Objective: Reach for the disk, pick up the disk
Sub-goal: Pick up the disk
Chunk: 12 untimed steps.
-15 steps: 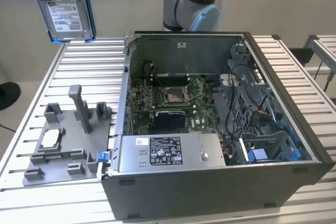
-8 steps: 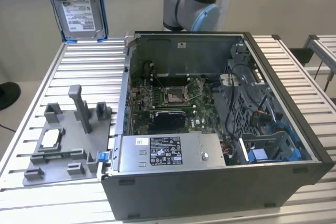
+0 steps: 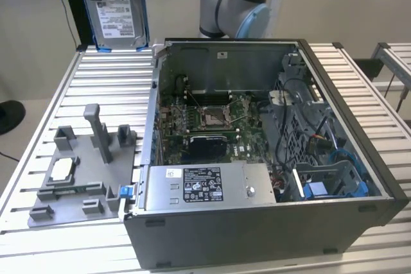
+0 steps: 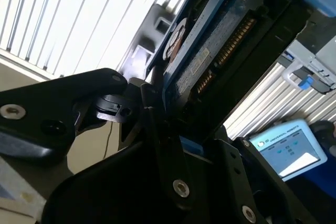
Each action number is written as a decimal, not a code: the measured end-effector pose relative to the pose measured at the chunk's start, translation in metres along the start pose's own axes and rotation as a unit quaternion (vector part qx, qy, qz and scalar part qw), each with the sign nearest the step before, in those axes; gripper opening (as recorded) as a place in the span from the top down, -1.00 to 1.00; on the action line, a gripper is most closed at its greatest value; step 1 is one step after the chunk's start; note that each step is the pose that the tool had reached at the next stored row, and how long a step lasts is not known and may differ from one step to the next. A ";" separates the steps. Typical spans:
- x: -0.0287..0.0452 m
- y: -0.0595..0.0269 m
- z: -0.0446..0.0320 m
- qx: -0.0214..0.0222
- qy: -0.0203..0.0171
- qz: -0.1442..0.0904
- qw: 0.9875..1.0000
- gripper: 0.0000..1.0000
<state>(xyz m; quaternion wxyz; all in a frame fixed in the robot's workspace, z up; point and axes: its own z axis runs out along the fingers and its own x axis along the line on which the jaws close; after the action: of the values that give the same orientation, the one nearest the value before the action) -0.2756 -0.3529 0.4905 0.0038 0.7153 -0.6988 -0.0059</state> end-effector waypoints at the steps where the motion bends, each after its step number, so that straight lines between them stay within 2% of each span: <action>1: 0.0001 -0.0047 -0.0001 0.000 0.000 0.000 1.000 1.00; 12: 0.0013 -0.0547 -0.0008 0.000 -0.001 0.000 1.000 1.00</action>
<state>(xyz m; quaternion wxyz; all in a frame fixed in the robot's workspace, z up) -0.2208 -0.3529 0.4905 0.0034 0.7153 -0.6988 -0.0063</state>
